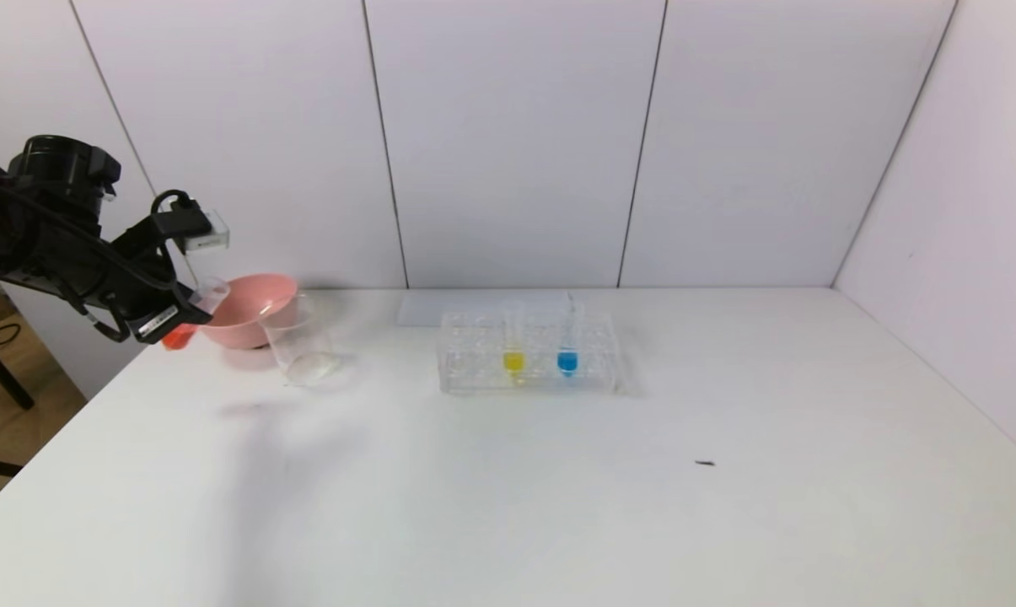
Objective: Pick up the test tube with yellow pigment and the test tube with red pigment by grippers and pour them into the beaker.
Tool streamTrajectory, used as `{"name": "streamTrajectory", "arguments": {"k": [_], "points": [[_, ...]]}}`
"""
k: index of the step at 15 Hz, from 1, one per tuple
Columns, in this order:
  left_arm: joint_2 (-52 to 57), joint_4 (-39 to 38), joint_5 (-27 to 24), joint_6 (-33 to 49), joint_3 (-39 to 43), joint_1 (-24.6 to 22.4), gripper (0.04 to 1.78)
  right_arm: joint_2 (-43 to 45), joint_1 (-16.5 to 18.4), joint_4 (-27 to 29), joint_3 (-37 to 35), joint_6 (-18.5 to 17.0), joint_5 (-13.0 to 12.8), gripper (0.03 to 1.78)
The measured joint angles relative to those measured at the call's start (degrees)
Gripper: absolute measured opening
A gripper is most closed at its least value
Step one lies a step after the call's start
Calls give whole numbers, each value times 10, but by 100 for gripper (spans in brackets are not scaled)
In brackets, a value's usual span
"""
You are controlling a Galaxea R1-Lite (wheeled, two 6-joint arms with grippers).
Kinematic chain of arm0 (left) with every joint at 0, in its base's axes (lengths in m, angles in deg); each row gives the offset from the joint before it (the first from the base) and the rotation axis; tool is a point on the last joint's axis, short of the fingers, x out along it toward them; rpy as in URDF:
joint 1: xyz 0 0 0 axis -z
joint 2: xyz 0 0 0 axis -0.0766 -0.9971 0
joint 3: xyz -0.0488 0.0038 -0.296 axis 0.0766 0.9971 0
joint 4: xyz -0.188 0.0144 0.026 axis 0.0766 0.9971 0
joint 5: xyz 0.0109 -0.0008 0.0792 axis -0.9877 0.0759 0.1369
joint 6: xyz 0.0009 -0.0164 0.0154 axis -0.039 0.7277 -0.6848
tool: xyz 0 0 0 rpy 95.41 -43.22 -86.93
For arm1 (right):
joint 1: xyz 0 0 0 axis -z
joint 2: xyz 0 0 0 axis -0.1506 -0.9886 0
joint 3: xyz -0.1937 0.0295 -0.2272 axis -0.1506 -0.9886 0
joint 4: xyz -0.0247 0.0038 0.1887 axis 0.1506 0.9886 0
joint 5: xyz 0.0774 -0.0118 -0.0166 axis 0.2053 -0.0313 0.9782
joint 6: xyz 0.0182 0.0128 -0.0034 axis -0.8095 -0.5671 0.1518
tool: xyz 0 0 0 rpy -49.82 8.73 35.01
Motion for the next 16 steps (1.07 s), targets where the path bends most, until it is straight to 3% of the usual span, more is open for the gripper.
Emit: {"name": "streamTrajectory", "arguments": {"k": [16], "points": [[-38,33,25,-30,-56,28,44,0,0,0,0,0,0,170]]}}
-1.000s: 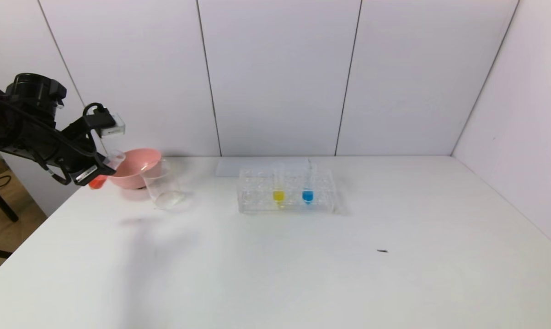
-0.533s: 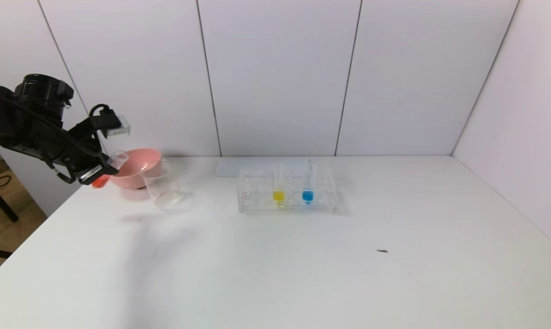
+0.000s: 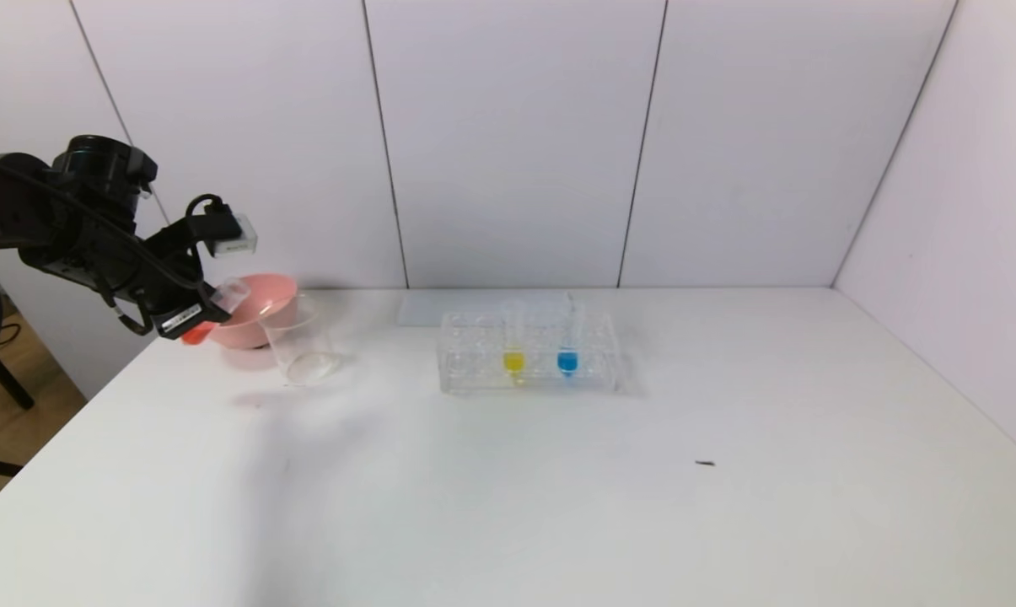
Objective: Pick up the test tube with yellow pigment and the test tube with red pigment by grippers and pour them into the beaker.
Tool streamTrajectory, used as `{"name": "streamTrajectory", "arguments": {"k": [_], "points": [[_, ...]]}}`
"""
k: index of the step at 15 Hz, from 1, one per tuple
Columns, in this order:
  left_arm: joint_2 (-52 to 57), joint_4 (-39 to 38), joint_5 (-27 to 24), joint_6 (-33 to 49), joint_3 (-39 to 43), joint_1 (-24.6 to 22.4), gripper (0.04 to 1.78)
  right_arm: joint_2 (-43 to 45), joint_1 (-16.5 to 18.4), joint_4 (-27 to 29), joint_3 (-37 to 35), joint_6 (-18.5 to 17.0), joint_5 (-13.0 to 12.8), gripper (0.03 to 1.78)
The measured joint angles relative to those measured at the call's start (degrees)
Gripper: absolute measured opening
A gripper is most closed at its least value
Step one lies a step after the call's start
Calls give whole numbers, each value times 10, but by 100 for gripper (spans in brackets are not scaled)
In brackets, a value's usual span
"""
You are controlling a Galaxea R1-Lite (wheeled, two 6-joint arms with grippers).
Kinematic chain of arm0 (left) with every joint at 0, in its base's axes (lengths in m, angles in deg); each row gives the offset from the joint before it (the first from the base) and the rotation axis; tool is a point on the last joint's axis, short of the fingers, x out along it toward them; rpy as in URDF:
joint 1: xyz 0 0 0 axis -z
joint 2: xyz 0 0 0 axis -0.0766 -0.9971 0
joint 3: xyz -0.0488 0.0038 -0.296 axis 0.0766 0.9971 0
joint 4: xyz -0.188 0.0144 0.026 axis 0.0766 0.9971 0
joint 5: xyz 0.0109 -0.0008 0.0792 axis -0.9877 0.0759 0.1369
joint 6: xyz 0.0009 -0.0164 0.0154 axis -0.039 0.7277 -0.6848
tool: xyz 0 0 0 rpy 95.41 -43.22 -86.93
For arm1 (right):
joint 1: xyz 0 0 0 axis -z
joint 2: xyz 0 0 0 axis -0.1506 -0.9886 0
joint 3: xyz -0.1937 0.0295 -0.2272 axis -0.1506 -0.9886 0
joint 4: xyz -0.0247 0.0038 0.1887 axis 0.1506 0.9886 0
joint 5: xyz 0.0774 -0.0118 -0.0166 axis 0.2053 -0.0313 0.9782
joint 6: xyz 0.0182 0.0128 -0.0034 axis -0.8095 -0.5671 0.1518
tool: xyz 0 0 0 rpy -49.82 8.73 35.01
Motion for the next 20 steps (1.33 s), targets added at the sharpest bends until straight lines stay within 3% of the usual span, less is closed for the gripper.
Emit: {"name": "streamTrajectory", "arguments": {"k": [20], "points": [[-25,90,6,-87,-80,0,44,0,0,0,0,0,0,170]]}}
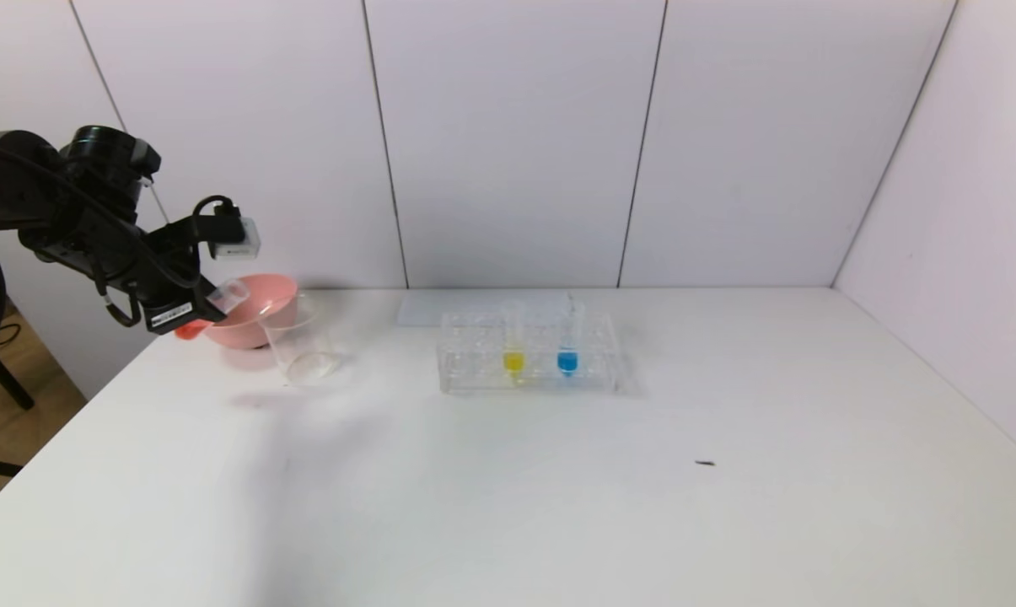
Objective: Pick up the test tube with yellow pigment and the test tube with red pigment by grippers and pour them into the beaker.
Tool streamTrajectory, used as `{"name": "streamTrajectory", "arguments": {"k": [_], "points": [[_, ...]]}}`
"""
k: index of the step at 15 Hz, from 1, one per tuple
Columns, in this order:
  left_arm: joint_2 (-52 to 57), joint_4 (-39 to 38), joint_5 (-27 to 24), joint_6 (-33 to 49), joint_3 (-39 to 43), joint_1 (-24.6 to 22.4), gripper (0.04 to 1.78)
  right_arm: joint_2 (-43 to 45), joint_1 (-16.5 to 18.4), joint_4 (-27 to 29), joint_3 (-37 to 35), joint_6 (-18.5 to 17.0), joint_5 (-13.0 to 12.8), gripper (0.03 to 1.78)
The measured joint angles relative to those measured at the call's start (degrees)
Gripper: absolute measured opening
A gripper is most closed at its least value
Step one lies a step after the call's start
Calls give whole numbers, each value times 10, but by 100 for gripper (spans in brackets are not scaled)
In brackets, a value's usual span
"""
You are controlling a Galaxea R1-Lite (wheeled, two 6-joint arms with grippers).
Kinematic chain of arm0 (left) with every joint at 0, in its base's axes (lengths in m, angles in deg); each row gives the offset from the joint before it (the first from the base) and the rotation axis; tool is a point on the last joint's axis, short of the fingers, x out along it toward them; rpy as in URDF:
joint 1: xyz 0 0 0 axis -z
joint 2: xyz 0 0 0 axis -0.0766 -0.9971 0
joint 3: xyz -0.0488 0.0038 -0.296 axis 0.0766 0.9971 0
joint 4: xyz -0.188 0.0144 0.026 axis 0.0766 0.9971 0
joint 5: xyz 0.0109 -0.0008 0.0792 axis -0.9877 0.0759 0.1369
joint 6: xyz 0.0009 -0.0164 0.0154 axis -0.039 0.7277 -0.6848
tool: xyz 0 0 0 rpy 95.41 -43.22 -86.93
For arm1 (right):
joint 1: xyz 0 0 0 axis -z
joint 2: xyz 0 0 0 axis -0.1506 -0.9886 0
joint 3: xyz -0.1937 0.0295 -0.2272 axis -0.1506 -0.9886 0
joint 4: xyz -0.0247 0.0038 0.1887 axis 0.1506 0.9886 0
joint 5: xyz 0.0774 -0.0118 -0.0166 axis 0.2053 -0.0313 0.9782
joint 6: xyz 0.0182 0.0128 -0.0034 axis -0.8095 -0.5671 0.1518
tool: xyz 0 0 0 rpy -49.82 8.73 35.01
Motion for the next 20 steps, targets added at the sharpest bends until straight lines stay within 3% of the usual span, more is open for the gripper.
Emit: {"name": "streamTrajectory", "arguments": {"k": [11,15,20], "points": [[-13,6,13,-35,-23,12,44,0,0,0,0,0,0,170],[-17,55,22,-55,-50,14,44,0,0,0,0,0,0,170],[-24,64,43,-75,-68,18,44,0,0,0,0,0,0,170]]}}
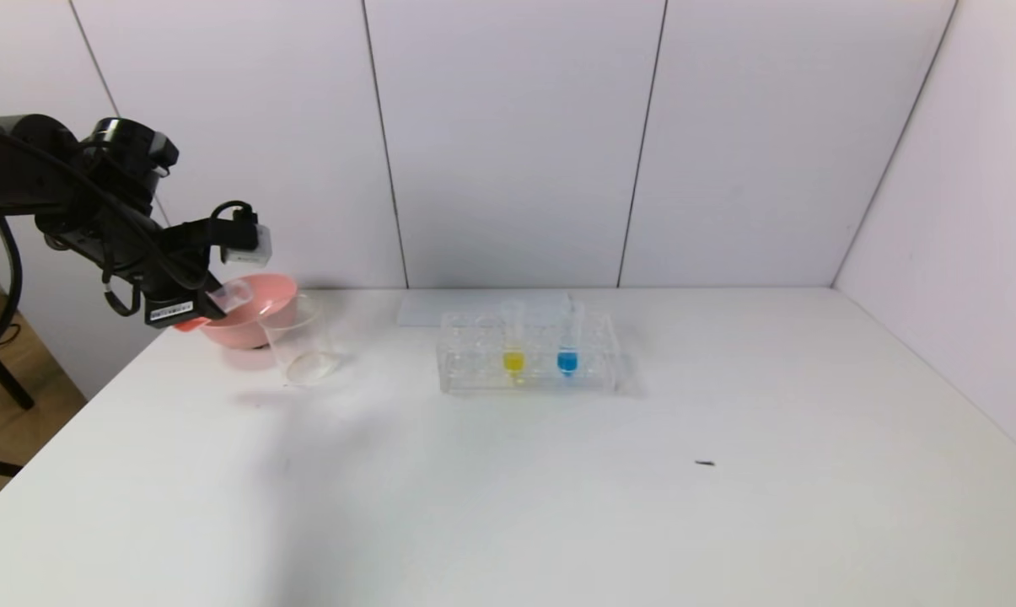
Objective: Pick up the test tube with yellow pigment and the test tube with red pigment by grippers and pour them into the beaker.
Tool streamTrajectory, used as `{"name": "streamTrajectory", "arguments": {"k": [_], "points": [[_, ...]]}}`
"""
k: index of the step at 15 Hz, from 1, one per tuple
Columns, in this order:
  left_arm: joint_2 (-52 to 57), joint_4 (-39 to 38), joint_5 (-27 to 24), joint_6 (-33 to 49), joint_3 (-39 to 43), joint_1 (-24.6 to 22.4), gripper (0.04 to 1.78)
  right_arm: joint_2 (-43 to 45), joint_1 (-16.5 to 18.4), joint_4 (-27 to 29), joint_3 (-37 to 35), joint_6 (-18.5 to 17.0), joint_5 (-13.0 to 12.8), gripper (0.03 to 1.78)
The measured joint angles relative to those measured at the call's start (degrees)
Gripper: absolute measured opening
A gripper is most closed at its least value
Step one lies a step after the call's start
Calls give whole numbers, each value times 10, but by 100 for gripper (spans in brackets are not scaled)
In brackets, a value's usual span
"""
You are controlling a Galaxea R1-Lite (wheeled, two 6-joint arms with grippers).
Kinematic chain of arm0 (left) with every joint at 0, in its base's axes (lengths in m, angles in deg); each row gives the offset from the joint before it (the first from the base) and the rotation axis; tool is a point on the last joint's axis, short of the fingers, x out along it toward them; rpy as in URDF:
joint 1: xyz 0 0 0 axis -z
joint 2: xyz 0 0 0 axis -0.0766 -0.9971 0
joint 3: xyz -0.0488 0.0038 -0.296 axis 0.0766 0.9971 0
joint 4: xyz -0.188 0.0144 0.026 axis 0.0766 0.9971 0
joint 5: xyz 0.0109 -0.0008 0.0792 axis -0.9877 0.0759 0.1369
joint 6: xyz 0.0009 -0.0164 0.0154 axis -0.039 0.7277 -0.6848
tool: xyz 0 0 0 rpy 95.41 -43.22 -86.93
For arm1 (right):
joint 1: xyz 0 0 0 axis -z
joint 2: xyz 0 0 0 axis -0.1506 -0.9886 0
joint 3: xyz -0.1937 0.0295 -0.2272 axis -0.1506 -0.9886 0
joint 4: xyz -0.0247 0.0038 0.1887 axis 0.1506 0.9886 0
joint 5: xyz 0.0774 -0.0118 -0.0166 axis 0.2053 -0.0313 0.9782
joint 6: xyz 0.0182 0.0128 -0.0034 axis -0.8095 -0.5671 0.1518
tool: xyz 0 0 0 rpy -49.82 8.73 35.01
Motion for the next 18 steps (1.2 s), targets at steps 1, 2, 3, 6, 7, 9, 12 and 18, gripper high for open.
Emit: {"name": "streamTrajectory", "arguments": {"k": [1,2,3,6,7,9,12,18], "points": [[-1,4,5,-3,-4,1,44,0,0,0,0,0,0,170],[-2,8,10,-10,-7,3,44,0,0,0,0,0,0,170],[-3,8,15,-15,-10,6,44,0,0,0,0,0,0,170],[-8,9,27,-27,-18,12,44,0,0,0,0,0,0,170],[-9,9,28,-29,-20,14,44,0,0,0,0,0,0,170],[-13,9,29,-34,-24,16,44,0,0,0,0,0,0,170],[-15,16,42,-46,-28,16,44,0,0,0,0,0,0,170],[-16,27,58,-59,-36,17,44,0,0,0,0,0,0,170]]}}
